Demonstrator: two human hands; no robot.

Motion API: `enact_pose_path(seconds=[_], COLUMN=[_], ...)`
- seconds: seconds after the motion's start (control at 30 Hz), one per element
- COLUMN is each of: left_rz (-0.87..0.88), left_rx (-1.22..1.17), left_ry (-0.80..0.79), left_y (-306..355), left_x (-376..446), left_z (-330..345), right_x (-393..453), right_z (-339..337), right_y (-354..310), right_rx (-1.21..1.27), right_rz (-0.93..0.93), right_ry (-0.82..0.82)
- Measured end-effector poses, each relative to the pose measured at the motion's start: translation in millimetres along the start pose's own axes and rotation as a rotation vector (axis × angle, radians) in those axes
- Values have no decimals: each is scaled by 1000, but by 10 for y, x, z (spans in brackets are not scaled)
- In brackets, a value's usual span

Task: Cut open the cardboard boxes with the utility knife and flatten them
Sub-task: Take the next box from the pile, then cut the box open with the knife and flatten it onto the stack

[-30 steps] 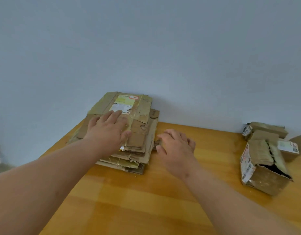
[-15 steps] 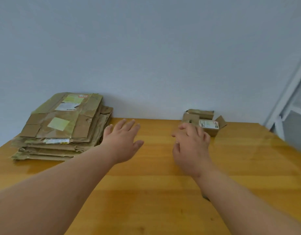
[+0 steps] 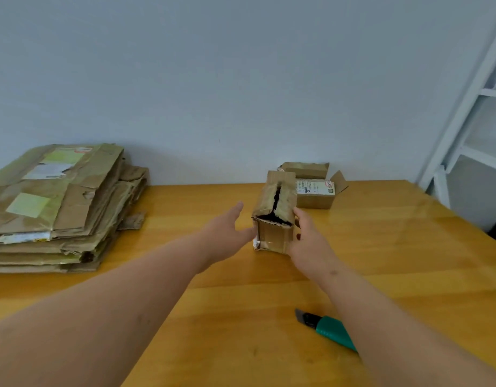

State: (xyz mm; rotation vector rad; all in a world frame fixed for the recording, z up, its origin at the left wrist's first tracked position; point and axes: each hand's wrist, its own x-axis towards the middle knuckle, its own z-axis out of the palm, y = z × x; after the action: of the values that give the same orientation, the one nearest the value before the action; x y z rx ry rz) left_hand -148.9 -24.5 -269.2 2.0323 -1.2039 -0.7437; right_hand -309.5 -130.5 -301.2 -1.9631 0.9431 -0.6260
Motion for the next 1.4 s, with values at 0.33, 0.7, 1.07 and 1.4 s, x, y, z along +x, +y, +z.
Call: enact_pose_path(seconds=[0.33,0.7,1.07,1.4], left_rz=[69,0,-220,-210], left_rx=[-262,-39,-358,285], left_ry=[50,431,97,265], left_y=[60,-382,-590,-785], left_x=[-118,-654,-1020,-1113], left_z=[-11,-301,-757,-694], right_x=[-162,-686,-778,-854], right_z=[147,486,366,526], right_y=[-87,-547,-572,-554], right_rx=[-7,-134,-18,-30], right_rz=[-127,-255,-83,-64], right_ry=[64,-305,-350,-342])
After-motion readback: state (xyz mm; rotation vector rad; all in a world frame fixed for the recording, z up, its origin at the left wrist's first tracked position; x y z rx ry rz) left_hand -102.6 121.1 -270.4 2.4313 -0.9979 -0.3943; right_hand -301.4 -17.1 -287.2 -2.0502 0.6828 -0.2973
